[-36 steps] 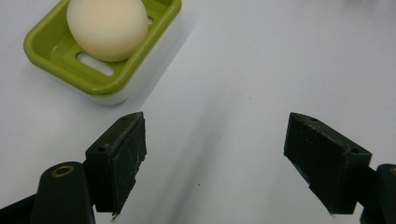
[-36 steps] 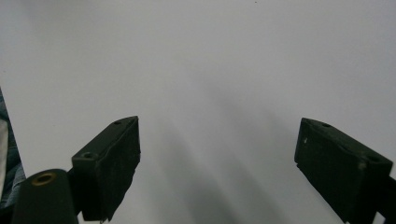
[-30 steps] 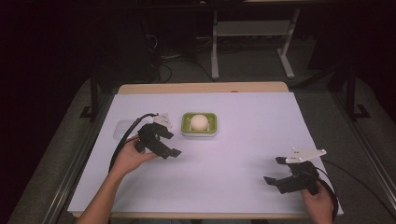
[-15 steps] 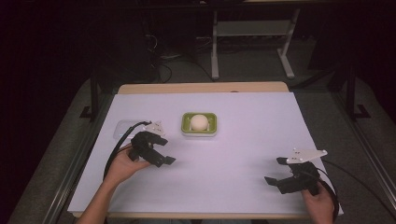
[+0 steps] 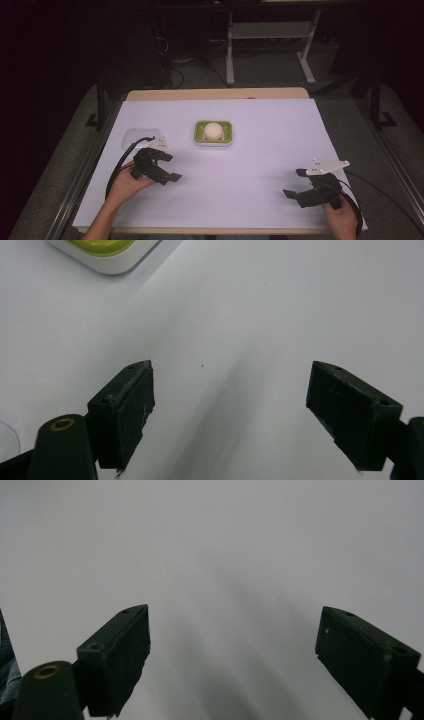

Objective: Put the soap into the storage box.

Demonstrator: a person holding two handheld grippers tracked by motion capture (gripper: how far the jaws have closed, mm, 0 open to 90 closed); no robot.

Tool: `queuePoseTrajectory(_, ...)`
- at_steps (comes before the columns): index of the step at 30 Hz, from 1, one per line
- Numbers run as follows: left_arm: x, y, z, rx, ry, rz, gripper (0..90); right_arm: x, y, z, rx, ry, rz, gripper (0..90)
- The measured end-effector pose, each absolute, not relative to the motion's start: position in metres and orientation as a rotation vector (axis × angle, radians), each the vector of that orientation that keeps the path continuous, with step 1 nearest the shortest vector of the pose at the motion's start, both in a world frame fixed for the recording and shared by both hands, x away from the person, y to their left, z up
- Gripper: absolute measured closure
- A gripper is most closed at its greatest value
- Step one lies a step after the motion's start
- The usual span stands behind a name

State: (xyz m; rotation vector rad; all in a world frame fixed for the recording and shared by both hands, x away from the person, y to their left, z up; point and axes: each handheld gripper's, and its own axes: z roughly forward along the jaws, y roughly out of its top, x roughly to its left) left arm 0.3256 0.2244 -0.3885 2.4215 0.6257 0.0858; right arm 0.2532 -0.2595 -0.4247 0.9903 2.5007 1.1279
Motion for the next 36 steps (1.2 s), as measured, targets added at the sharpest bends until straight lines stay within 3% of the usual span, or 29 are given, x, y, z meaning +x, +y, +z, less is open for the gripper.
queuePoseTrajectory(36, 0.301, 0.246, -0.416, 2.375, 0.709, 0.055, 19.0, 0.254, -0.254, -0.428, 0.963, 2.535, 1.112, 13.6)
